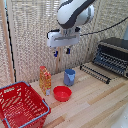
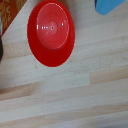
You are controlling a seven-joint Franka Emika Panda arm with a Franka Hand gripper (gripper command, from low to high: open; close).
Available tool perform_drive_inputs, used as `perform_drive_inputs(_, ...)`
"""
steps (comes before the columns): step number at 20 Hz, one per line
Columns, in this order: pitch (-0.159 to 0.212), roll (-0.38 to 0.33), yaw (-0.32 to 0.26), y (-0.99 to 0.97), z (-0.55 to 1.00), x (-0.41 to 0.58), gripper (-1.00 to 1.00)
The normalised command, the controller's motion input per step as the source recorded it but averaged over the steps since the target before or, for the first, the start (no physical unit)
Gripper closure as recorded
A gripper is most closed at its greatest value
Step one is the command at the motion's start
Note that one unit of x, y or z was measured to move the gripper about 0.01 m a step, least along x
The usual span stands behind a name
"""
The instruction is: Please locate the crimson dish within your space. Move your hand towards it gently. Tenderly hold the bowl carefully using your fingers and raise it. With caution, shift it towards the basket. Kindly let loose of the dish to drop it in the basket.
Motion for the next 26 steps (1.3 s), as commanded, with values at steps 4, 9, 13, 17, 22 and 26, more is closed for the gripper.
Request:
perform_drive_inputs(4,0.0,0.0,0.0,-0.07,-0.08,-0.386,-1.0)
perform_drive_inputs(9,0.0,0.0,0.0,-0.11,-0.11,-0.426,-1.0)
perform_drive_inputs(13,0.0,0.0,0.0,-0.11,-0.18,-0.319,-1.0)
perform_drive_inputs(17,0.0,0.0,0.0,-0.09,-0.3,-0.227,-1.0)
perform_drive_inputs(22,0.0,0.0,-0.009,-0.11,-0.38,-0.221,-1.0)
perform_drive_inputs(26,-0.014,0.0,-0.026,-0.1,-0.45,-0.239,-1.0)
